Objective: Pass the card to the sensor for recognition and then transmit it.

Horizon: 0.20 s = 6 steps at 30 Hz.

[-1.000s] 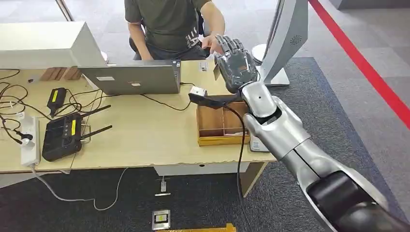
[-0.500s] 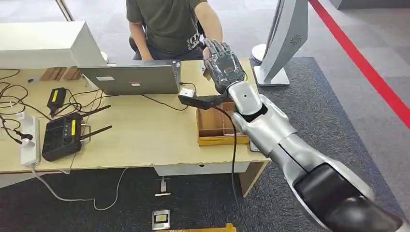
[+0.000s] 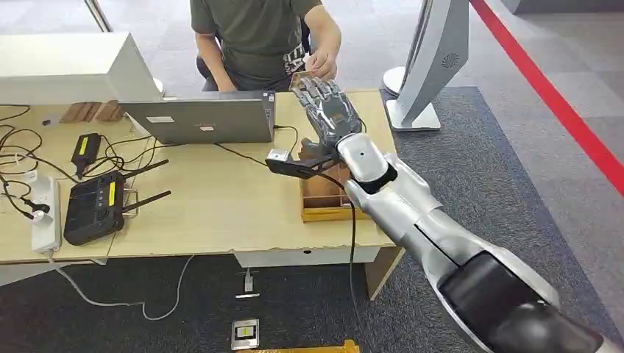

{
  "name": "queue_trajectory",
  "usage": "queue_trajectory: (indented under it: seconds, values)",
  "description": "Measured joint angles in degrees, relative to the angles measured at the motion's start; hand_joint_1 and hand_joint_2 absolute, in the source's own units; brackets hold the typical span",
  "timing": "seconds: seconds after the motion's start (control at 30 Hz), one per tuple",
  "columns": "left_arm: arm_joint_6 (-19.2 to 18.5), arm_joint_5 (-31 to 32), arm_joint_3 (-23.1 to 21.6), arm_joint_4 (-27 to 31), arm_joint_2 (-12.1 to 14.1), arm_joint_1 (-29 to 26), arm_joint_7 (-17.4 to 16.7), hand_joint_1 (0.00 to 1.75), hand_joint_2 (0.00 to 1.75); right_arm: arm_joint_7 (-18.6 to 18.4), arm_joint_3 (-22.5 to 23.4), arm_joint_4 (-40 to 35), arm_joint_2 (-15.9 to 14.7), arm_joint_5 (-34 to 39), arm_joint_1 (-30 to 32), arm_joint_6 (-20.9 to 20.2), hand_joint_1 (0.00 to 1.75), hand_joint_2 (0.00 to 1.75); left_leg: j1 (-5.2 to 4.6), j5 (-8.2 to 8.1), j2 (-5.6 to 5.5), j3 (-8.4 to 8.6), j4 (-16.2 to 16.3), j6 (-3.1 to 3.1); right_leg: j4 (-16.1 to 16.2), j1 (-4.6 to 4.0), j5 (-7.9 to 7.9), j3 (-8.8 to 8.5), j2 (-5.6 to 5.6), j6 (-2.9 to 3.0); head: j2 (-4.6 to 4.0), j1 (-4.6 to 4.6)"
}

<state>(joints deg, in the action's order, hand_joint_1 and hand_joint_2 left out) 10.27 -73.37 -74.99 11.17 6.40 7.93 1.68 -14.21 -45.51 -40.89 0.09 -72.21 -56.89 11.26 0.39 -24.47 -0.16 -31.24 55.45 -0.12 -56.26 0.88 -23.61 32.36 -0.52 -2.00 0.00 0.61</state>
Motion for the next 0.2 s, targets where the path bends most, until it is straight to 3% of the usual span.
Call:
queue_trajectory:
  seconds: [0.2]
  values:
    - [0.0,-0.1,0.0,0.0,0.0,0.0,-0.1,0.0,0.0,0.0,0.1,-0.3,-0.8,-0.5,0.6,-0.2,0.0,0.0,0.0,0.0,0.0,0.01,0.0,0.0,0.0,0.0,0.0,0.02,0.01,0.01,0.0,-0.02]
